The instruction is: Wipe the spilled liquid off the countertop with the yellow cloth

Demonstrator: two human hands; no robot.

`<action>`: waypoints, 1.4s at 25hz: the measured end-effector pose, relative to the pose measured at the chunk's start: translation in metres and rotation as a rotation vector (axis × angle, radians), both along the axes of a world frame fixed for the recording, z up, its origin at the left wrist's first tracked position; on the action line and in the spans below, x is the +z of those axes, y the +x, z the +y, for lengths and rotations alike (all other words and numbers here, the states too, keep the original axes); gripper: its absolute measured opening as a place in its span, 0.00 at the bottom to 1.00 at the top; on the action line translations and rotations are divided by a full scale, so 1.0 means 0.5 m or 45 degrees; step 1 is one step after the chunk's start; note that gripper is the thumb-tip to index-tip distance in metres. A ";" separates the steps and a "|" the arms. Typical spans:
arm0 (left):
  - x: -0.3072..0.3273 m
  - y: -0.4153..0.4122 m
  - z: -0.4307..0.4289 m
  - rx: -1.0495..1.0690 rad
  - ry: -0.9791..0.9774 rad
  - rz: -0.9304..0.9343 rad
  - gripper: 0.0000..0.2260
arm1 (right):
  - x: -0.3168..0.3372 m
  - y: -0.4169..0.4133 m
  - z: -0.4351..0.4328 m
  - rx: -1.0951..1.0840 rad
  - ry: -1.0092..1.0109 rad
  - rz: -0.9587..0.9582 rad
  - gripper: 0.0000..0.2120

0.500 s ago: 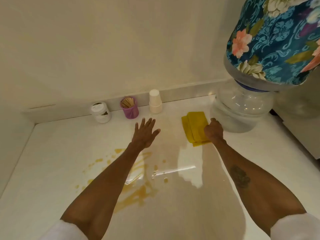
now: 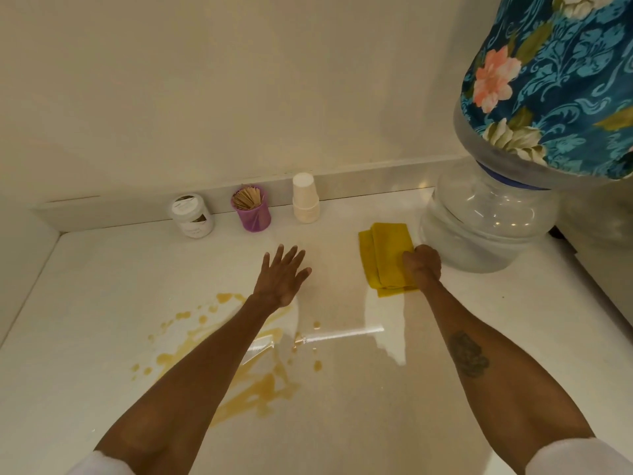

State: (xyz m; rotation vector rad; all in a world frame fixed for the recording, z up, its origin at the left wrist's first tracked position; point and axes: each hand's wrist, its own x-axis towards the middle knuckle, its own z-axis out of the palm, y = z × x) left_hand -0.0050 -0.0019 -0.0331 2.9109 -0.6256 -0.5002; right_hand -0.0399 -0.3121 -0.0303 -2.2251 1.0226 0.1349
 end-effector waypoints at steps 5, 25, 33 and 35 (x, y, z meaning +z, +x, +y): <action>0.013 0.002 0.074 0.084 0.022 -0.050 0.28 | 0.036 0.005 0.009 0.013 0.033 -0.079 0.18; -0.063 -0.166 0.716 0.596 -0.113 -0.102 0.26 | 0.021 -0.081 0.437 0.617 -0.124 0.097 0.21; -0.126 -0.200 0.756 0.566 -0.128 -0.197 0.24 | -0.030 -0.118 0.446 0.864 -0.509 -0.228 0.22; -0.137 -0.203 0.757 0.559 -0.109 -0.255 0.24 | -0.071 -0.122 0.441 0.940 -0.514 -0.129 0.25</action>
